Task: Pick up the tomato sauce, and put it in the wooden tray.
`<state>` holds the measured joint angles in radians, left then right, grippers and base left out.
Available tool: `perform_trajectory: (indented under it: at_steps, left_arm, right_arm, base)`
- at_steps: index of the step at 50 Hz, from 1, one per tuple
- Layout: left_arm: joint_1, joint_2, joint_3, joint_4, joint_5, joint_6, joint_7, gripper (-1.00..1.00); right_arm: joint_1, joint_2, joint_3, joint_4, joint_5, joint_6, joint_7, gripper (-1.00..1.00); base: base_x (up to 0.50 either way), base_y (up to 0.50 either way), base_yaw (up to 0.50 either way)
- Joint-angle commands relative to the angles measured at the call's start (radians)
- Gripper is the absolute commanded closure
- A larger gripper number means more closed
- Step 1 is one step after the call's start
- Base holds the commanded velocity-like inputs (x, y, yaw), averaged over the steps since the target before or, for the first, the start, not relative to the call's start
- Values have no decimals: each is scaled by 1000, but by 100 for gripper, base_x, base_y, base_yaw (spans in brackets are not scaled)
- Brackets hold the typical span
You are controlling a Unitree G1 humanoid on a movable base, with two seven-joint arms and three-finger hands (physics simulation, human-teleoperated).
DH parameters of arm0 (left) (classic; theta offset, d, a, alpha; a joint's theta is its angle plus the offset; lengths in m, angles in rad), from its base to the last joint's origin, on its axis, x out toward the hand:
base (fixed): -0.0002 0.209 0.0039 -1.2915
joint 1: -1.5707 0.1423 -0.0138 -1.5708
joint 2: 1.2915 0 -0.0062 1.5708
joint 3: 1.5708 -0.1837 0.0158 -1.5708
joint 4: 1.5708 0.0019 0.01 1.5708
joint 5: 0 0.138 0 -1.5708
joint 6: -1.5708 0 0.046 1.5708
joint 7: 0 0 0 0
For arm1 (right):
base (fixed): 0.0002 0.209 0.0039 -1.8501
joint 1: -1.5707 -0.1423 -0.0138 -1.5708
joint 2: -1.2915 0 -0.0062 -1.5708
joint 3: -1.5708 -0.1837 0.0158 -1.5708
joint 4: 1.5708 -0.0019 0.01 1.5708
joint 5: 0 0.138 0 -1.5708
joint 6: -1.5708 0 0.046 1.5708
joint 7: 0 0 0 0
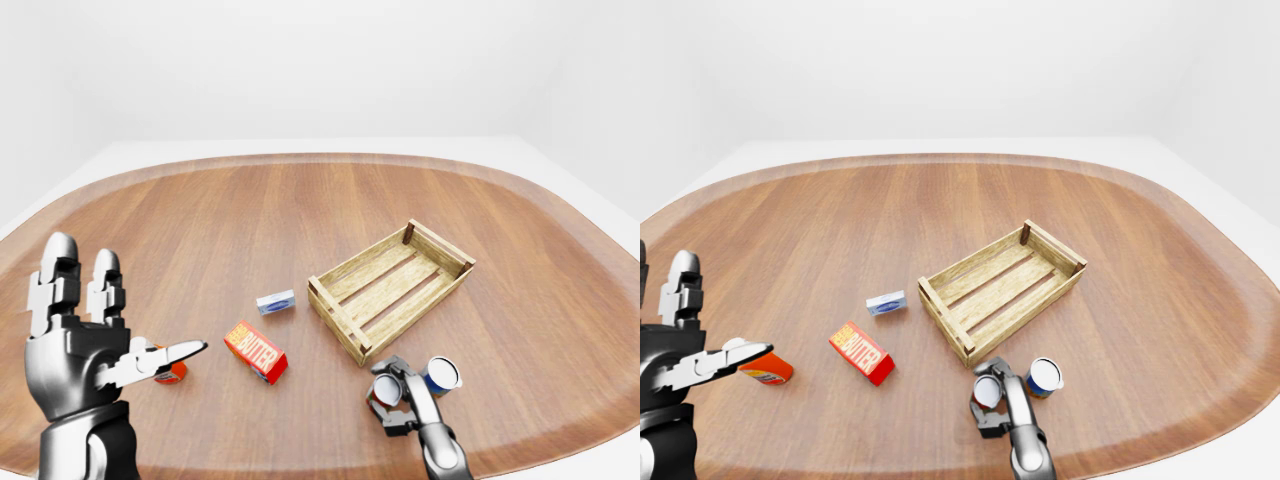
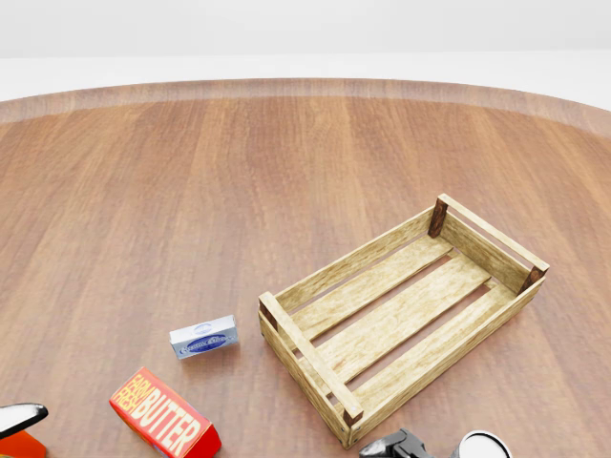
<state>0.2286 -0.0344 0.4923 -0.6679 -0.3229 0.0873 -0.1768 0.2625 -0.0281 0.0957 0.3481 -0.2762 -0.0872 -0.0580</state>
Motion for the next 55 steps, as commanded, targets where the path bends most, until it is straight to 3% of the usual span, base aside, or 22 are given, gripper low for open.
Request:
perform_trajectory:
  at_steps: [1, 11, 25, 34, 41, 46, 55]
  left_arm:
    - [1, -1, -3, -2, 3, 0, 0, -95]
    - [1, -2, -2, -3, 3, 0, -1, -95]
    - [0, 0, 1, 1, 0, 0, 0, -95]
    - [2, -2, 3, 1, -1, 0, -2, -95]
    - [1, -1, 1, 5, 1, 0, -2, -96]
    - [-1, 0, 1, 8, 1, 0, 0, -95]
    - [-1, 0, -2, 8, 2, 0, 1, -95]
  right_arm:
    - [5, 2, 9, 6, 6, 0, 21, 100]
    - [9, 1, 10, 2, 7, 0, 28, 100]
    - [129, -12, 67, -236, 20, 0, 47, 100]
    - [260, -72, 156, -498, 34, 0, 21, 100]
    - [354, -160, 239, -693, 41, 0, -33, 100]
    - [371, -209, 269, -750, 64, 0, -64, 100]
    - [376, -231, 279, -769, 69, 0, -84, 100]
  base:
    - [0, 0, 0]
    - [0, 0, 0]
    - [0, 0, 0]
    - [0, 0, 0]
    - [0, 0, 0]
    - [0, 0, 0]
    - [0, 0, 0]
